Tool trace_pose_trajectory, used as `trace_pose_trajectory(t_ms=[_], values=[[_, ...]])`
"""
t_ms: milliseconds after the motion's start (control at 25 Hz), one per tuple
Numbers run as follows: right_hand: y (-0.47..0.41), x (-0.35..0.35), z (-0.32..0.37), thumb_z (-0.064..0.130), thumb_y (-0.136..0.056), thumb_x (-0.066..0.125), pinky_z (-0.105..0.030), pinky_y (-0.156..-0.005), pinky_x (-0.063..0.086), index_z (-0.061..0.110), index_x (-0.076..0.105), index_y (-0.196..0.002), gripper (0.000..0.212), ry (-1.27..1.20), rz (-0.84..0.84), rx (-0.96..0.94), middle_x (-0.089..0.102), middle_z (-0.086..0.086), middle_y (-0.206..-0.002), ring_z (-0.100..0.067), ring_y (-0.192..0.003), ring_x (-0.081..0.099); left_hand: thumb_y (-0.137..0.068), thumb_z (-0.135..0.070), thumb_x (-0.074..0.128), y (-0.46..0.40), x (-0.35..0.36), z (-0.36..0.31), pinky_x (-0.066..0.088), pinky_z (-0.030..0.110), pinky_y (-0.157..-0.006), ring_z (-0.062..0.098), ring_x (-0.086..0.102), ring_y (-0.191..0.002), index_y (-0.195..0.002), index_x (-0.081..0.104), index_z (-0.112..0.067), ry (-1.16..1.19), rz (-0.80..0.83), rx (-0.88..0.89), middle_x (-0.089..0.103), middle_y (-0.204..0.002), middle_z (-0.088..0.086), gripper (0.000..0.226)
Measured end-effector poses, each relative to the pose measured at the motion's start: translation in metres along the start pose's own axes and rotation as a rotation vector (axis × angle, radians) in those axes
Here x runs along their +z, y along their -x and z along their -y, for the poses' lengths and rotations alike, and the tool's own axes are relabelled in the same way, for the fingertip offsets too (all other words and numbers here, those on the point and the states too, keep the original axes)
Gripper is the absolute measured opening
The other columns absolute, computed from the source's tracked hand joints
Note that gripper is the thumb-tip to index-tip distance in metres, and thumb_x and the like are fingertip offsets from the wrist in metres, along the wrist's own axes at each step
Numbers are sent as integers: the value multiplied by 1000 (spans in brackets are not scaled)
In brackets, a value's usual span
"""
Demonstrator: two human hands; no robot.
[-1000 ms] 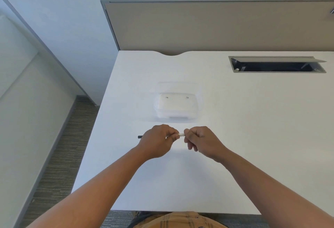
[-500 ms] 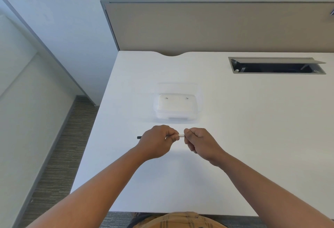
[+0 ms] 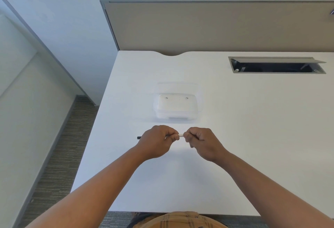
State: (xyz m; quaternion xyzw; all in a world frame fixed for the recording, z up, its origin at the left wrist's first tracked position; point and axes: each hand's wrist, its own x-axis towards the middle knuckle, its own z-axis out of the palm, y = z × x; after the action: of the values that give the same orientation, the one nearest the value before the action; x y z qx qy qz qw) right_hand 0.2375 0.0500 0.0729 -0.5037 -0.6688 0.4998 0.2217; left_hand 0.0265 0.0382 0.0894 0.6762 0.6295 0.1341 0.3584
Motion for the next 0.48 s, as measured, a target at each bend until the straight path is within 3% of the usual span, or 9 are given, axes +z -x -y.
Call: trace_pose_trajectory(t_ms=[120, 240, 320, 400, 480], values=[[1, -1, 1, 46, -99, 52, -28, -59, 42, 28, 65, -71, 35, -85, 38, 96, 62, 7, -59, -9, -57, 48, -97, -43, 55, 0, 0, -1, 34, 25, -55, -3, 56, -74, -86, 67, -45, 23, -1, -6, 65, -80, -25, 17], [2, 0, 0, 33, -93, 67, -16, -64, 44, 34, 70, -94, 3, -10, -61, -47, 67, 12, -79, -2, -65, 54, -98, -43, 54, 0, -2, -1, 34, 24, -54, -8, 55, -71, -76, 65, -46, 17, 5, -22, 63, -78, -33, 25], [1, -1, -1, 21, -92, 71, -13, -64, 44, 29, 72, -96, 9, 35, -106, -136, 67, 21, -80, -3, -68, 56, -98, -43, 54, 1, -3, -1, 34, 26, -53, -4, 53, -65, -74, 64, -48, 4, 15, -21, 60, -73, -32, 26], [0, -1, -1, 21, -94, 67, -17, -60, 41, 25, 72, -89, 8, 113, -127, -163, 67, 12, -75, -5, -63, 50, -98, -43, 54, 0, -2, -1, 42, 28, -57, 3, 57, -67, -81, 68, -43, 19, 21, -16, 65, -77, -23, 22], [-1, -1, 0, 30, -97, 60, -24, -56, 39, 22, 69, -78, 22, 175, -117, -131, 64, 1, -67, -6, -57, 44, -98, -42, 54, 0, 0, -1, 45, 29, -61, 8, 61, -78, -89, 71, -38, 17, 8, 2, 68, -85, -17, 20]])
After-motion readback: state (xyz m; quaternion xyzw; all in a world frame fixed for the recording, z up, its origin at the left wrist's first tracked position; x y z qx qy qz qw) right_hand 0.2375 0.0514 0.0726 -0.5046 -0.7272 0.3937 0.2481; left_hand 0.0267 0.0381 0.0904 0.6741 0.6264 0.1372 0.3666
